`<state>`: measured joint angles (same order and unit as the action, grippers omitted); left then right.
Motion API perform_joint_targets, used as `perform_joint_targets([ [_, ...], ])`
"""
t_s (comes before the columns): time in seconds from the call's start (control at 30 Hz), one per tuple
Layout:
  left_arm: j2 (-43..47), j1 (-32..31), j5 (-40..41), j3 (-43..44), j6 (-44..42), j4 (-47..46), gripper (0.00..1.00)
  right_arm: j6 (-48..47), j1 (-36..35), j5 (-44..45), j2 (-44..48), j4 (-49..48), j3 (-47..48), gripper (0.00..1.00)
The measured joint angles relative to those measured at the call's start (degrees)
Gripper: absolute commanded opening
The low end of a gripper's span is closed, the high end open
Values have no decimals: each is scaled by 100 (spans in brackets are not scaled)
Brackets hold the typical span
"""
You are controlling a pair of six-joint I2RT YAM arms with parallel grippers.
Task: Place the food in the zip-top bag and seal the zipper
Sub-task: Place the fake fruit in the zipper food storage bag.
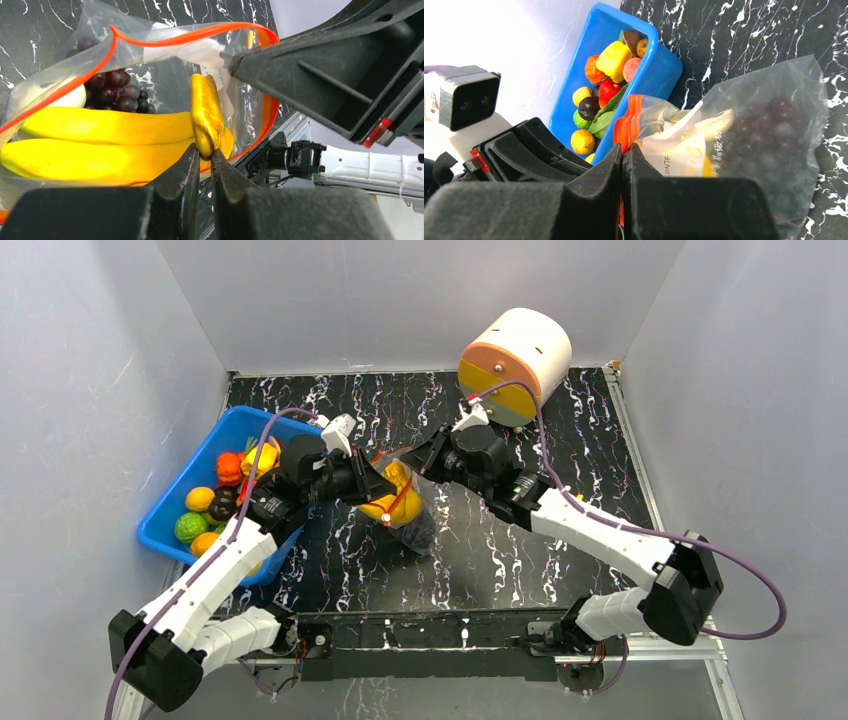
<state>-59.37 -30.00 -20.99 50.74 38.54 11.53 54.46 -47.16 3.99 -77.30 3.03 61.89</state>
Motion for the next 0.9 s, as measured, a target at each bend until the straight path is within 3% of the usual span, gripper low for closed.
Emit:
perform_joint_targets([
  [0.13,201,-57,44,33,-136,208,0,-120,-20,160,302,4,-98,0],
  [0.33,-184,-85,72,273,-186,269,0,-372,-17,-444,275,-146,-98,0],
  [0.4,-452,-90,72,420,-197,302,13,-415,-9,-616,251,-149,-98,0],
  [0.47,-684,-92,72,560,-190,361,38,-470,13,-721,223,-131,-98,0],
  [0.53,-817,-96,74,673,-221,490,48,-490,20,-741,219,-76,-96,0],
  [0.67,-844,-98,96,911,-219,953,60,-678,17,-640,227,90,-33,0],
  [0.9,9,-98,763,1346,-212,1871,66,-896,20,-459,354,367,48,0],
])
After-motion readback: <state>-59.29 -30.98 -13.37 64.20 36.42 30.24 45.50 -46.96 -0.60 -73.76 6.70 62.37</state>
